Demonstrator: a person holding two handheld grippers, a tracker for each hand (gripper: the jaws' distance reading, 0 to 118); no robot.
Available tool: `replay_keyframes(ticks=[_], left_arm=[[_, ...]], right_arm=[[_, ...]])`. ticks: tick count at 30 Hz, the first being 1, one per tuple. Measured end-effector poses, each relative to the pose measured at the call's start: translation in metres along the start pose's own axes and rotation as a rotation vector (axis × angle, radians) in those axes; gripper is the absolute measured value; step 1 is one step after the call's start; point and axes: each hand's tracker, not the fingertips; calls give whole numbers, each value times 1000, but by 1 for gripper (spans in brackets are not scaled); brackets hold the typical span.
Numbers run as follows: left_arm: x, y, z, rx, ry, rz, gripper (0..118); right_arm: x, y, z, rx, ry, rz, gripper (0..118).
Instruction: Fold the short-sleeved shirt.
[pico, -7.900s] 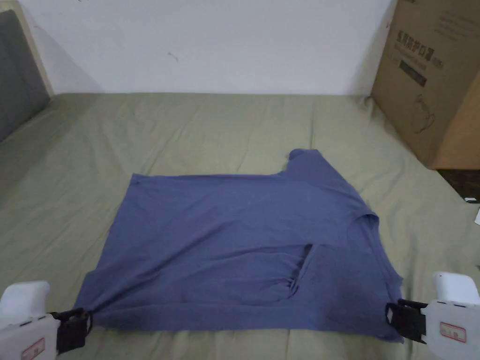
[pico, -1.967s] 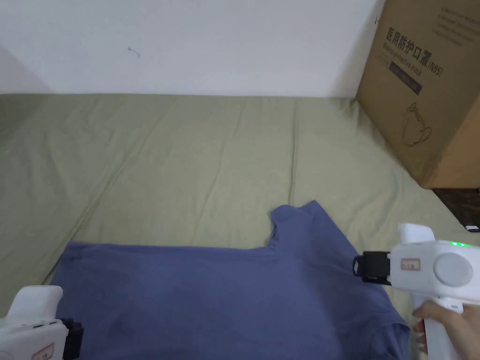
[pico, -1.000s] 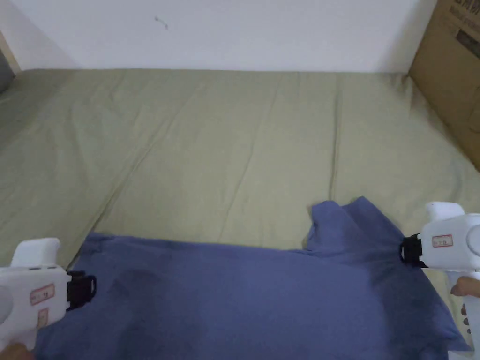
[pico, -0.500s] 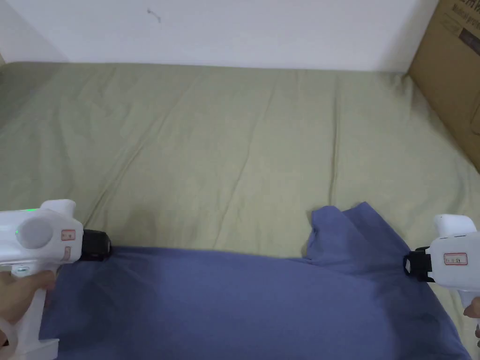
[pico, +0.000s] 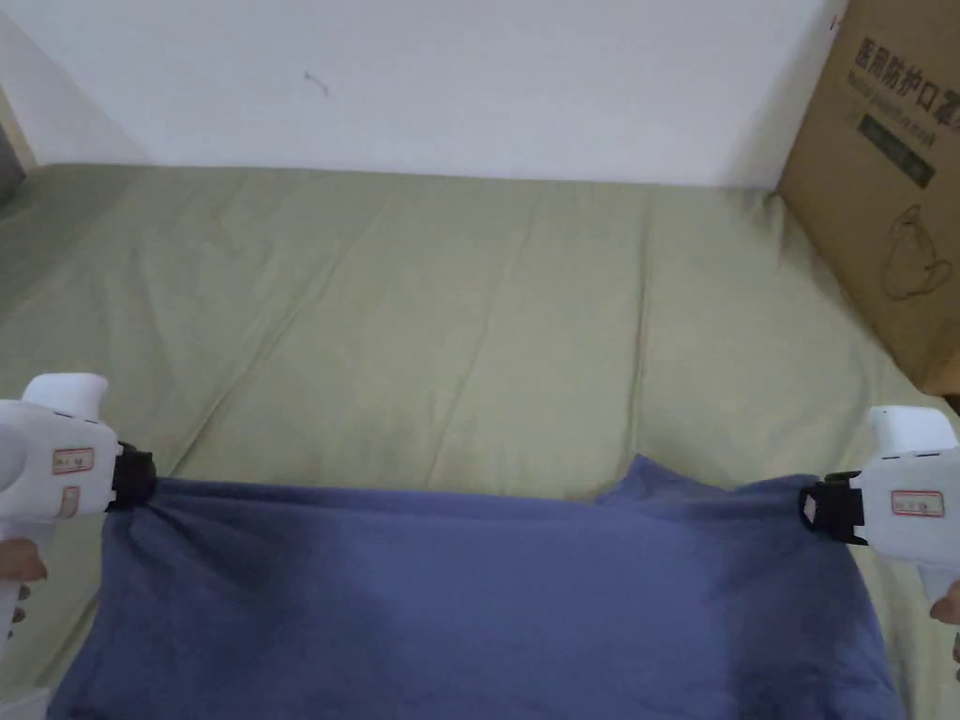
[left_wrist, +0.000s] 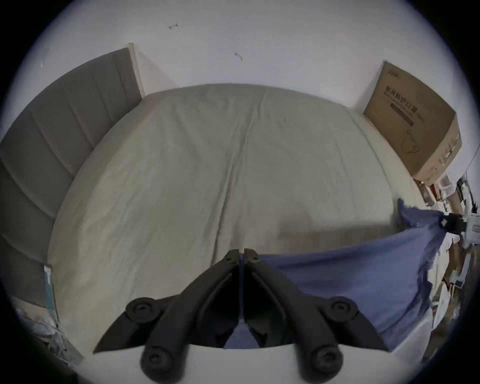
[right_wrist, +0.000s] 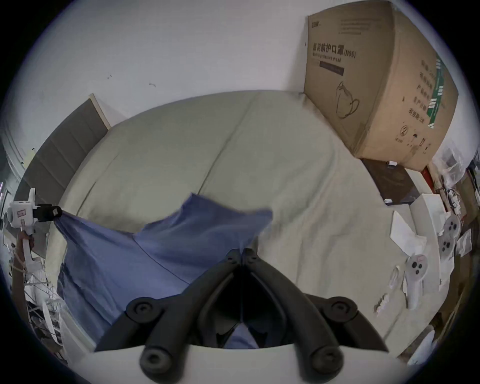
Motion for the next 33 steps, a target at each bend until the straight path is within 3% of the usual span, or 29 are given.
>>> replay_keyframes(ticks=[11, 13, 18, 22, 23, 24, 25, 26, 27, 28, 33], left_arm=[[-23, -111, 110, 18, -37, -9, 0], [-27, -138, 115, -16, -35, 3, 0], [-34, -199, 102, -119, -25, 38, 0], [-33, -222, 93, -139, -22, 44, 7], [-33, -223, 93, -137, -6, 57, 14], [-32, -222, 93, -134, 20, 58, 34], [-32, -221, 95, -133, 36, 45, 68], [-30, -219, 98, -123, 42, 42, 91], [-30, -217, 102, -106, 45, 42, 105], [-30, -213, 109, -73, 30, 48, 106], [-17, -192, 135, 32, -45, 85, 105]], right_arm=[[-5, -122, 113, -5, 36, 35, 0], [-5, -153, 116, -51, 30, 49, 0], [6, -214, 97, -154, 31, -20, 0], [9, -234, 82, -162, 21, -32, 0], [9, -236, 81, -157, 16, -31, 0], [5, -236, 83, -151, 9, -25, 3], [3, -234, 85, -153, -19, -10, 21], [2, -233, 88, -149, -40, 9, 40], [1, -231, 91, -139, -46, 18, 57], [-3, -227, 98, -119, -59, 27, 64], [-19, -202, 118, -9, -56, 38, 64]])
